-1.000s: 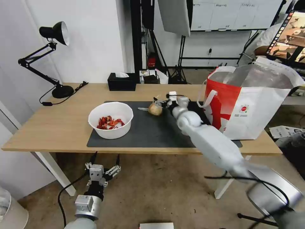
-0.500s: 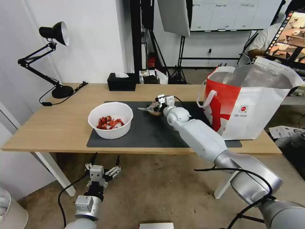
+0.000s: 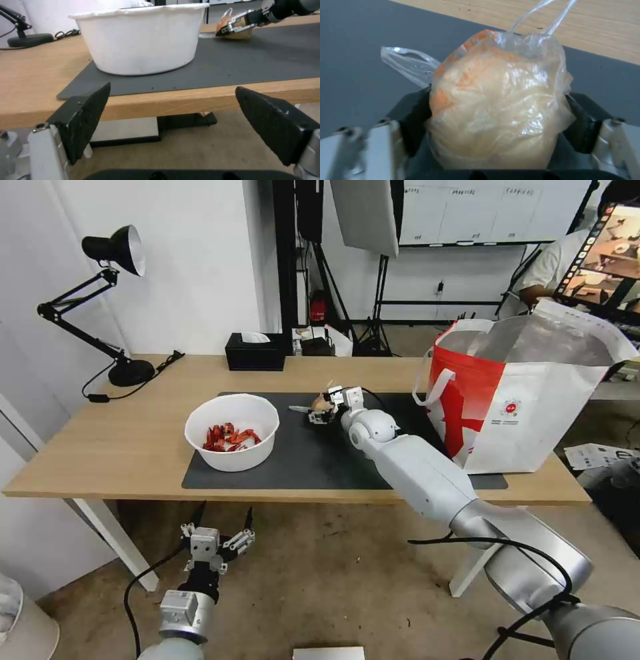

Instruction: Pick up the trash from the table and place it into the takeout bag.

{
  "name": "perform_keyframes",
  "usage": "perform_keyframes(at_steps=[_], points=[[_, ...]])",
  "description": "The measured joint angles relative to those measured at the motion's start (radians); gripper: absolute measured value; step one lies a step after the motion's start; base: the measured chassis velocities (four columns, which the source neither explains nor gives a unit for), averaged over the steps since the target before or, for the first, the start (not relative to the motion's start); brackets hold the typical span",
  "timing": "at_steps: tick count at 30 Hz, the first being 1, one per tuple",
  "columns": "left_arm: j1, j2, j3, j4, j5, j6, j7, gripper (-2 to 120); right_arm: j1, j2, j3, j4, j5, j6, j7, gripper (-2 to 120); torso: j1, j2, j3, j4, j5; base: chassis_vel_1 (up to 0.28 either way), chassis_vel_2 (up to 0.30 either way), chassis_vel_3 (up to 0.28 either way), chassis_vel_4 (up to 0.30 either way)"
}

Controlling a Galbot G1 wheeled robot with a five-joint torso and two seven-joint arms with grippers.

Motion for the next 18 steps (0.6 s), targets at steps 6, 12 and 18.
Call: perform_keyframes(at_steps=[6,12,18], points=[[0.0,-0.001,0.003,0.001,0.0,0.0,0.0,100,-0.001,-0.006,0.001,0.009,0.003,-0.002,0.0,55,0.0,0.0,0.0,0.0,0.0,0.0,0.0,0.0,0.0],[-0.001,-0.002,0.002,0.001,0.001,-0.001,-0.001,100,-0.01,-0.022,0.001,0.036,0.005,0.026,0.003,36,0.0,0.0,0.0,0.0002,0.0,0.0,0.0,0.0,0.0],[0.001,0.003,-0.001,-0.014,0.001,-0.002,-0.002,100,-0.063,-0.126,0.011,0.25,0.004,0.048,0.093,14,0.0,0.0,0.0,0.0001,0.0002,0.0,0.0,0.0,0.0]])
